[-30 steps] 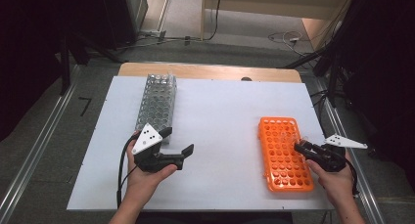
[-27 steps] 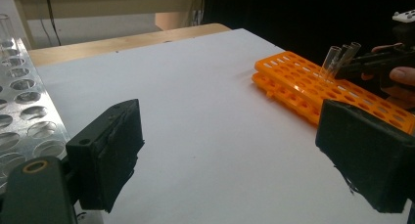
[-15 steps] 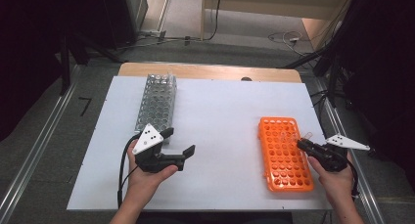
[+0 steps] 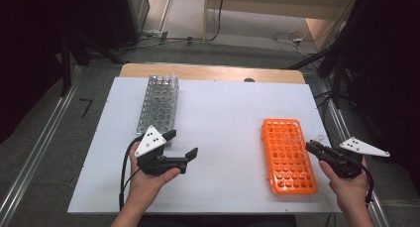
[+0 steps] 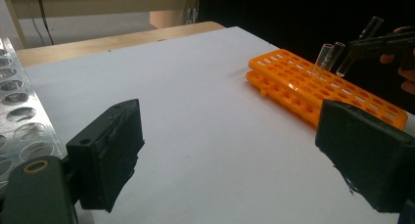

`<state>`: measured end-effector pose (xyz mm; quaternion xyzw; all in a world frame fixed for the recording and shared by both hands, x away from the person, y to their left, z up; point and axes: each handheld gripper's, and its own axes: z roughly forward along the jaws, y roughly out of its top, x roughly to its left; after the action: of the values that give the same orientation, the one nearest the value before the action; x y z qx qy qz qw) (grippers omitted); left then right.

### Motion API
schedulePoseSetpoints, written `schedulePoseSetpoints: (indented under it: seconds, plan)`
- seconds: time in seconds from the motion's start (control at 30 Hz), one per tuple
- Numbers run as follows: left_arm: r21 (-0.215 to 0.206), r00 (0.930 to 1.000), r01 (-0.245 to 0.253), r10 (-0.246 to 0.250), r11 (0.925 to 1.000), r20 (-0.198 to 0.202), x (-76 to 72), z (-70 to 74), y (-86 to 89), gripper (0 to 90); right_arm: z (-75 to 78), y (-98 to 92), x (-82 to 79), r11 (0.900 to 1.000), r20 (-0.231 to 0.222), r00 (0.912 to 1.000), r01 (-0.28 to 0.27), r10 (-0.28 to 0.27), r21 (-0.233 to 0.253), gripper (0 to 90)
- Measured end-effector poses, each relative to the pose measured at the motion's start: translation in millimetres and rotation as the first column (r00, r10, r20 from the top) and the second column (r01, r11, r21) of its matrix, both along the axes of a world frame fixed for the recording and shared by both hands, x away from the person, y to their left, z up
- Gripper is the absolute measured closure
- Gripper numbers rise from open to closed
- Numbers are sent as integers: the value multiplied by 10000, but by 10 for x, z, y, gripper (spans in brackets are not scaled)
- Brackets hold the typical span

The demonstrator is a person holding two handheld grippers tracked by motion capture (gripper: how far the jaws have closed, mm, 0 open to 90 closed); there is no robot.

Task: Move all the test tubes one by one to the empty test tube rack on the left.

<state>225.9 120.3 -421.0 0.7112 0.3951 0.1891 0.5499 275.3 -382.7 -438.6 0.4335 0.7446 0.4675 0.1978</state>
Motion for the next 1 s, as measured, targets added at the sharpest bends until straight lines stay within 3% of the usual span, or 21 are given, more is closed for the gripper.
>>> schedulePoseSetpoints:
  seconds: [0.2,0.37,0.7,1.0]
  plan:
    - [-22,10000,86,-86,10000,43,-6,11,-15,106,85,169,-92,9968,14,9968,-796,796,16,741]
    - [11,9998,188,-188,9998,63,-15,22,-39,107,136,386,-153,9869,57,9869,-1610,1610,-9,741]
    - [-30,9990,434,-433,9991,107,-34,44,-121,111,135,824,-215,9595,-72,9598,-2807,2806,-231,741]
    - [-31,9974,717,-716,9974,124,-47,49,-214,117,87,1175,-267,9287,-284,9292,-3692,3684,-354,741]
